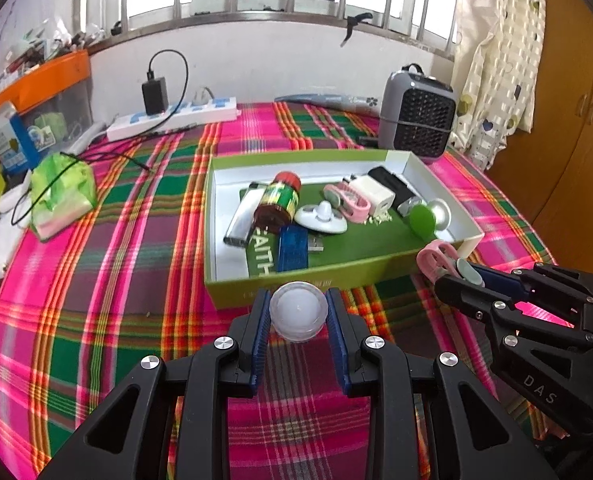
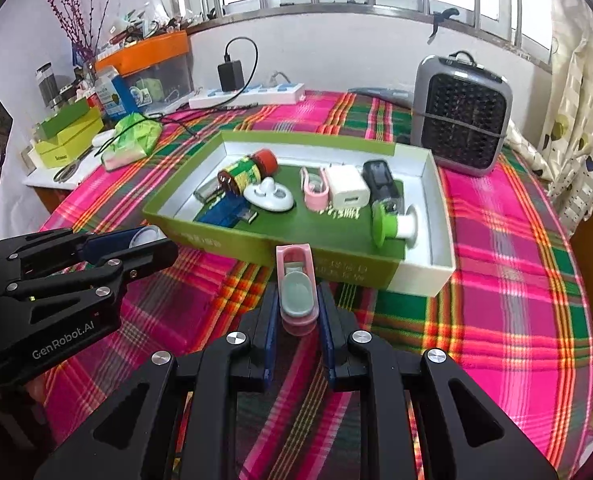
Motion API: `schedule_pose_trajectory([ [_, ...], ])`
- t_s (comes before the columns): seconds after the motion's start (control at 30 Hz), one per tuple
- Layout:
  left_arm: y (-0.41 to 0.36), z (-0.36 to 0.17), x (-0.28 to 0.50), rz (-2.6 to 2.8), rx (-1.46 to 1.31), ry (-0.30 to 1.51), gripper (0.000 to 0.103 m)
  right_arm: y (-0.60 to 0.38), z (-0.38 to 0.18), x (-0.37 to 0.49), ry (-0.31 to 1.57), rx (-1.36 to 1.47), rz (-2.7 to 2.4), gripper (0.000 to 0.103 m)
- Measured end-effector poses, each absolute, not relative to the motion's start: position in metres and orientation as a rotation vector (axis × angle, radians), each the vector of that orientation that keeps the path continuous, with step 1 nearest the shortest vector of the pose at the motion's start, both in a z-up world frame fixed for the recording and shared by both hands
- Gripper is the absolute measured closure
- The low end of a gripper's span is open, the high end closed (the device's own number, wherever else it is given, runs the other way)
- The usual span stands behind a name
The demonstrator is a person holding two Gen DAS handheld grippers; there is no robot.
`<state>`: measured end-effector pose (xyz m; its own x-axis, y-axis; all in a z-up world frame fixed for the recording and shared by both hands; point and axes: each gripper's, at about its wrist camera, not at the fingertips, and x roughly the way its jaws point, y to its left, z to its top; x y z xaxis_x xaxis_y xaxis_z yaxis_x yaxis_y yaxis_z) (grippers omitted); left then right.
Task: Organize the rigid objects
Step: 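Carry the white ball with the left gripper while the right gripper carries the pink clip into the box, then lower and release the white ball with the left gripper while the right gripper releases the pink clip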
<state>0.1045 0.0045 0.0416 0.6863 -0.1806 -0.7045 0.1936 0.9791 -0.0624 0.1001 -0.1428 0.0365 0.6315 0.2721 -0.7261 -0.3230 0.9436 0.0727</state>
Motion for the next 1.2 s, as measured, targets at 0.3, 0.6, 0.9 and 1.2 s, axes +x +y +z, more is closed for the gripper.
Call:
schedule_pose_trajectory([
  [0.3,0.003,0.056,0.120,-0.224,0.015,0.758,0.077,-0.153,0.050,0.116,0.795,-0.054,0.319,0.084],
  [0.6,-0.006,0.058,0.140,-0.258,0.004,0.769,0.077,-0.163,0.051,0.144,0.814,-0.027,0.305,0.084],
  [0.9,-0.019,0.047,0.157,-0.282,0.003,0.808,0.077,-0.164,0.039,0.169,0.875,-0.018,0.333,0.084],
  [1.2,-0.028,0.033,0.170,-0.304,0.001,0.859,0.077,-0.160,0.030,0.182,0.920,-0.031,0.361,0.084],
])
